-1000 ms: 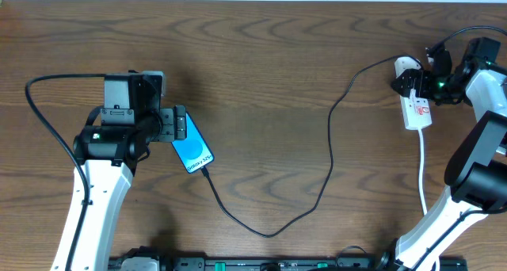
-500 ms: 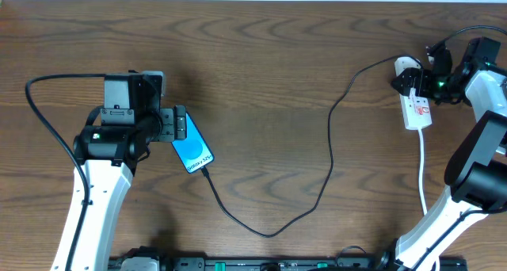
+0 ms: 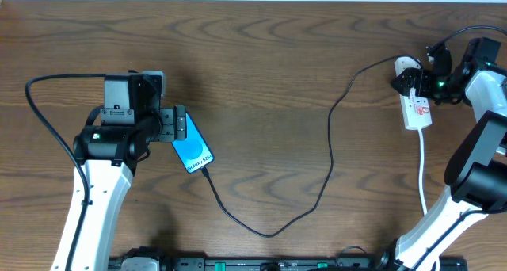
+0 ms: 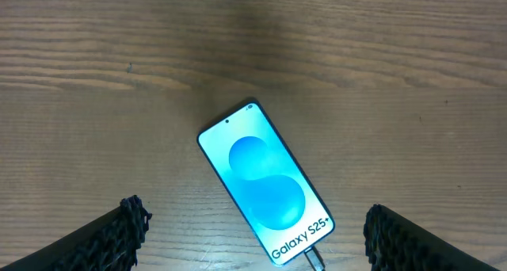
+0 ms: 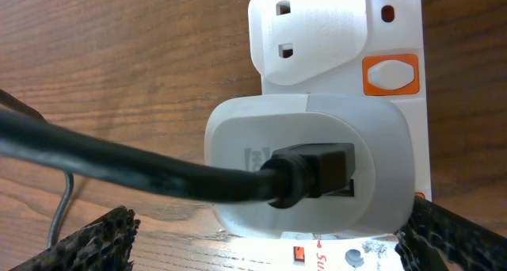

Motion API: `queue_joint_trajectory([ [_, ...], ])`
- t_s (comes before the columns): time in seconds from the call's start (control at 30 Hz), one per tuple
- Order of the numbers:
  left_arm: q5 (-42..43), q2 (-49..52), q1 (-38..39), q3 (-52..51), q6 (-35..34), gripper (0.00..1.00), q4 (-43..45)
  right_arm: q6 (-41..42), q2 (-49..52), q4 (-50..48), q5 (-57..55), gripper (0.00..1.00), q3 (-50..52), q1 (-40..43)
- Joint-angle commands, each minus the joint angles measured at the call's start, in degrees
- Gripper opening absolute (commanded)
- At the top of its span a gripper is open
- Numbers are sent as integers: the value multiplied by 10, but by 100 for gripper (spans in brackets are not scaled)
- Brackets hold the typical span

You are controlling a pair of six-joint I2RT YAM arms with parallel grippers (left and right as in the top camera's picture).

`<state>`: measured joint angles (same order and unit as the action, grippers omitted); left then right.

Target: Plug charger to phone and switch on socket

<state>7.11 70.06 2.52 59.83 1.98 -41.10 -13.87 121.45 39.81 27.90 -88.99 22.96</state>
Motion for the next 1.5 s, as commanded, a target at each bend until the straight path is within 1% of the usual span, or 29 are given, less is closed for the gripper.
queue_joint_trajectory([
  [0.0, -8, -4, 2, 0, 8, 90, 0, 12, 10, 19, 72, 99, 21, -23],
  [0.43, -7, -4, 2, 0, 8, 90, 0, 26, 10, 18, 72, 99, 26, -43],
  [0.67, -8, -4, 2, 0, 8, 89, 0, 27, 10, 16, 103, 99, 27, -43],
  [1.47, -8, -4, 2, 0, 8, 89, 0, 27, 10, 13, 123, 99, 43, -43],
])
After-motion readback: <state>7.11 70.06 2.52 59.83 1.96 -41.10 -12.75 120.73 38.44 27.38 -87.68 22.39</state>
